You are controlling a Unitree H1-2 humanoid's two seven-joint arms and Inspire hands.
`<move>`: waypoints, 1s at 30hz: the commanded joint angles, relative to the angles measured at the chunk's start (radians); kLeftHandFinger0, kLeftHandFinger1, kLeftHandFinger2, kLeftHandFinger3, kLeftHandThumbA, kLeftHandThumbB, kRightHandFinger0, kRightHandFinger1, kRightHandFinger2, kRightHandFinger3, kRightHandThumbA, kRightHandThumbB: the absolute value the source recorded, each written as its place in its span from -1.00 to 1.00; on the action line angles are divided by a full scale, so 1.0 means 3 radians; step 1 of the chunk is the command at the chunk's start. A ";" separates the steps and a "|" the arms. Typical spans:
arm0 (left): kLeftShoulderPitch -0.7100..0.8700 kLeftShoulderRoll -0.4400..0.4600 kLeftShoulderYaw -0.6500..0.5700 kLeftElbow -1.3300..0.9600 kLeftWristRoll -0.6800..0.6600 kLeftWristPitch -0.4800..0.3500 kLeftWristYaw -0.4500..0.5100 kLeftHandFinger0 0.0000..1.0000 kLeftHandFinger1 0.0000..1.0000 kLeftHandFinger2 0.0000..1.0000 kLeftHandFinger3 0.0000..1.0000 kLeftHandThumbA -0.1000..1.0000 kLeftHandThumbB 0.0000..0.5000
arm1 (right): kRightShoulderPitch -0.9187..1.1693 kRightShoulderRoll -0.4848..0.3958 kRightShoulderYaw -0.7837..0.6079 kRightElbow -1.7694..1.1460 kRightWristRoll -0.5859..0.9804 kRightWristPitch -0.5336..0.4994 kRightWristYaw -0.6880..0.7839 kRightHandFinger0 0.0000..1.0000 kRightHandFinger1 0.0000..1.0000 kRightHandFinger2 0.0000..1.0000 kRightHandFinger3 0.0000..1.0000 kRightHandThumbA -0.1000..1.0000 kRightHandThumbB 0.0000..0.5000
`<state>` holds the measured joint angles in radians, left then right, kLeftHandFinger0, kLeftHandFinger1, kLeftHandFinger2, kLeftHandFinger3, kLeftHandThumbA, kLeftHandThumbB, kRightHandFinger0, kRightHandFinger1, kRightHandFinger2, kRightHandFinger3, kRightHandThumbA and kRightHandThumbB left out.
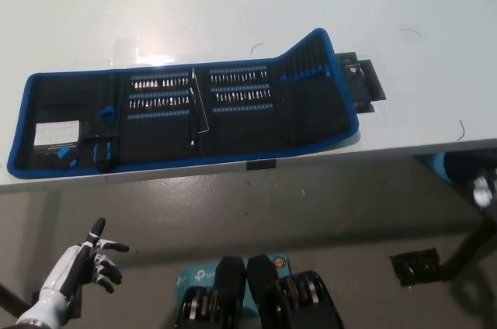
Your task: The robot uses its right hand to lift an edge of the toolkit kept in middle of the desk and make one fold in it
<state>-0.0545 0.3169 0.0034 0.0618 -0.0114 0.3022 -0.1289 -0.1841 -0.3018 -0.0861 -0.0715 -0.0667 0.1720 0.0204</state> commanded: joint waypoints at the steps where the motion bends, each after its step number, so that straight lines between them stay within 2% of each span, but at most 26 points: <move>1: 0.0023 -0.0004 0.0028 -0.0159 -0.0038 0.0088 -0.0049 -0.22 -0.25 -0.43 0.00 1.00 0.86 | -0.0424 -0.0192 0.0184 -0.0566 -0.0047 0.0421 0.0319 -0.98 -0.81 -0.29 0.46 -0.68 -0.43; 3: 0.0017 -0.0005 0.0021 -0.0152 -0.0033 0.0091 -0.0053 -0.17 -0.22 -0.41 0.04 1.00 0.87 | -0.0564 -0.0228 0.0257 -0.0645 0.0016 0.0395 0.0391 -0.78 -0.67 -0.28 0.43 -0.72 -0.46; 5: 0.0009 0.0002 0.0020 -0.0143 -0.0049 0.0081 -0.0076 -0.16 -0.23 -0.42 0.03 1.00 0.81 | -0.0793 -0.0254 0.0354 -0.0709 0.0030 0.0410 0.0472 -0.94 -0.77 -0.32 0.39 -0.66 -0.46; 8: 0.0002 -0.0007 0.0034 -0.0151 -0.0066 0.0097 -0.0076 -0.11 -0.22 -0.40 0.06 1.00 0.83 | -0.0880 -0.0259 0.0382 -0.0740 0.0042 0.0495 0.0482 -0.89 -0.72 -0.32 0.38 -0.68 -0.46; 9: -0.0022 -0.0007 0.0038 -0.0130 -0.0067 0.0080 -0.0074 -0.15 -0.24 -0.41 0.05 1.00 0.88 | -0.1035 -0.0213 0.0403 -0.0730 0.0055 0.0622 0.0484 -0.92 -0.74 -0.34 0.34 -0.80 -0.45; 10: -0.0022 -0.0005 0.0039 -0.0129 -0.0069 0.0081 -0.0076 -0.14 -0.23 -0.38 0.06 1.00 0.90 | -0.1091 -0.0179 0.0406 -0.0671 0.0063 0.0609 0.0469 -0.95 -0.77 -0.37 0.34 -0.80 -0.45; 13: -0.0047 0.0001 0.0024 -0.0101 -0.0044 0.0057 -0.0071 -0.14 -0.22 -0.37 0.08 1.00 0.95 | -0.1211 -0.0110 0.0398 -0.0438 0.0056 0.0549 0.0427 -0.95 -0.74 -0.30 0.36 -0.65 -0.42; 15: -0.0037 -0.0005 0.0029 -0.0093 -0.0049 0.0035 -0.0068 -0.18 -0.22 -0.36 0.08 1.00 0.90 | -0.1340 0.0042 0.0345 -0.0052 0.0068 0.0485 0.0307 -0.93 -0.70 -0.29 0.35 -0.59 -0.39; 18: -0.0010 -0.0018 0.0030 -0.0075 -0.0059 -0.0042 -0.0073 -0.30 -0.31 -0.41 -0.02 1.00 0.83 | -0.1391 0.0217 0.0281 0.0274 0.0036 0.0562 0.0180 -0.61 -0.34 -0.03 0.51 -0.58 -0.47; 20: -0.0003 -0.0026 0.0034 -0.0078 -0.0061 -0.0041 -0.0069 -0.31 -0.32 -0.42 -0.03 1.00 0.83 | -0.1393 0.0239 0.0267 0.0303 0.0014 0.0552 0.0180 -0.56 -0.30 -0.02 0.52 -0.57 -0.48; 21: 0.0005 -0.0022 0.0022 -0.0101 -0.0040 -0.0007 -0.0066 -0.29 -0.28 -0.43 0.02 1.00 0.85 | -0.1404 0.0327 0.0239 0.0469 0.0037 0.0539 0.0135 -0.34 -0.10 0.14 0.57 -0.53 -0.36; 22: 0.0014 -0.0035 0.0035 -0.0122 -0.0054 0.0043 -0.0058 -0.21 -0.23 -0.42 0.06 1.00 0.87 | -0.1414 0.0387 0.0209 0.0552 0.0084 0.0607 0.0139 -0.08 0.13 0.33 0.72 -0.45 -0.28; 23: 0.0014 -0.0039 0.0037 -0.0120 -0.0058 0.0041 -0.0058 -0.20 -0.23 -0.41 0.07 1.00 0.83 | -0.1421 0.0424 0.0192 0.0631 0.0086 0.0591 0.0127 0.06 0.32 0.52 0.84 -0.44 -0.17; 24: 0.0011 -0.0044 0.0038 -0.0114 -0.0062 0.0039 -0.0059 -0.17 -0.22 -0.41 0.07 1.00 0.82 | -0.1427 0.0476 0.0169 0.0744 0.0093 0.0571 0.0106 0.16 0.42 0.59 0.90 -0.43 -0.20; 25: 0.0010 -0.0049 0.0038 -0.0114 -0.0062 0.0037 -0.0057 -0.17 -0.22 -0.41 0.07 1.00 0.82 | -0.1434 0.0479 0.0160 0.0750 0.0084 0.0568 0.0114 0.16 0.42 0.59 0.90 -0.43 -0.20; 26: 0.0011 -0.0054 0.0036 -0.0114 -0.0048 0.0027 -0.0045 -0.18 -0.23 -0.43 0.04 1.00 0.87 | -0.1435 0.0528 0.0163 0.0947 0.0058 0.0476 0.0076 0.35 0.65 0.86 1.00 -0.35 -0.08; 27: 0.0004 -0.0067 0.0039 -0.0114 -0.0047 0.0027 -0.0036 -0.19 -0.23 -0.43 0.03 1.00 0.91 | -0.1441 0.0547 0.0149 0.0994 0.0065 0.0531 0.0079 0.54 0.84 1.00 1.00 -0.30 -0.10; 28: 0.0005 -0.0065 0.0037 -0.0117 -0.0048 0.0026 -0.0041 -0.18 -0.23 -0.43 0.04 1.00 0.94 | -0.1437 0.0559 0.0149 0.1049 0.0062 0.0517 0.0083 0.80 1.00 1.00 1.00 -0.25 -0.11; 29: 0.0007 -0.0062 0.0035 -0.0123 -0.0042 0.0032 -0.0042 -0.19 -0.23 -0.41 0.07 1.00 0.93 | -0.1432 0.0580 0.0137 0.1076 0.0062 0.0533 0.0073 0.98 1.00 1.00 1.00 -0.23 -0.12; 30: 0.0008 -0.0060 0.0035 -0.0122 -0.0047 0.0015 -0.0051 -0.20 -0.23 -0.42 0.07 1.00 0.92 | -0.1421 0.0595 0.0146 0.1138 0.0029 0.0529 0.0051 1.00 1.00 1.00 1.00 -0.14 -0.05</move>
<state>-0.0510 0.3011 0.0045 0.0530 -0.0178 0.3217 -0.1369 -0.5603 -0.1316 -0.0259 0.2424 -0.0603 0.3375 0.0801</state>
